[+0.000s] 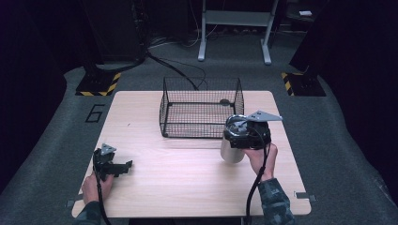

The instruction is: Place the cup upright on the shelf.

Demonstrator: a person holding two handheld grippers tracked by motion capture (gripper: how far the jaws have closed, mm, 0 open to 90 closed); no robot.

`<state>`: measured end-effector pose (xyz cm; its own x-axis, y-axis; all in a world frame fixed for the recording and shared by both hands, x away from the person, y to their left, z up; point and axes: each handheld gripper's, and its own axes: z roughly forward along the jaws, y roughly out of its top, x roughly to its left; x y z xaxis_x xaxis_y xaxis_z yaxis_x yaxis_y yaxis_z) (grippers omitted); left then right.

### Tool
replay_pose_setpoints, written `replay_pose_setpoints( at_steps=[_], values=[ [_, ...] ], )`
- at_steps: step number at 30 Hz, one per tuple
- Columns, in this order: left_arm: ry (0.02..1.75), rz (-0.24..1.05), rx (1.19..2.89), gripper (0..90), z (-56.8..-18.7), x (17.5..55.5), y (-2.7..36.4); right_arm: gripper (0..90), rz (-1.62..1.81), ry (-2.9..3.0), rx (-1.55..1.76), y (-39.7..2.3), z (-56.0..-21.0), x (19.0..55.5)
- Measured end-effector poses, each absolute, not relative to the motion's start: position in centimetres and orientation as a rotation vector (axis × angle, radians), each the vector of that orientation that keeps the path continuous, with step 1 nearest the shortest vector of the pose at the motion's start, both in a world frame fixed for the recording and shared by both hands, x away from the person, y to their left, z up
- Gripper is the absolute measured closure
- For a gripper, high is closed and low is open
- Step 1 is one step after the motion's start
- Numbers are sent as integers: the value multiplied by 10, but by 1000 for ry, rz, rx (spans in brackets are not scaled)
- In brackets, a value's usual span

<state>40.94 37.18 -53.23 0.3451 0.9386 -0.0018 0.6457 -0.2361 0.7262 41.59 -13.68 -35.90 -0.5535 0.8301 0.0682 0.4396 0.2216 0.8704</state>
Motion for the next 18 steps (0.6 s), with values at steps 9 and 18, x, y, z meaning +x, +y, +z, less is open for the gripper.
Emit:
replay_pose_setpoints(
  at_steps=[9,18],
  values=[
    [1380,592,1972,1,-533,409,372,35,1284,2092,1161,-134,-349,420],
    [1379,596,1972,1,-533,410,372,35,1294,2093,1141,-131,-335,426]
  ],
)
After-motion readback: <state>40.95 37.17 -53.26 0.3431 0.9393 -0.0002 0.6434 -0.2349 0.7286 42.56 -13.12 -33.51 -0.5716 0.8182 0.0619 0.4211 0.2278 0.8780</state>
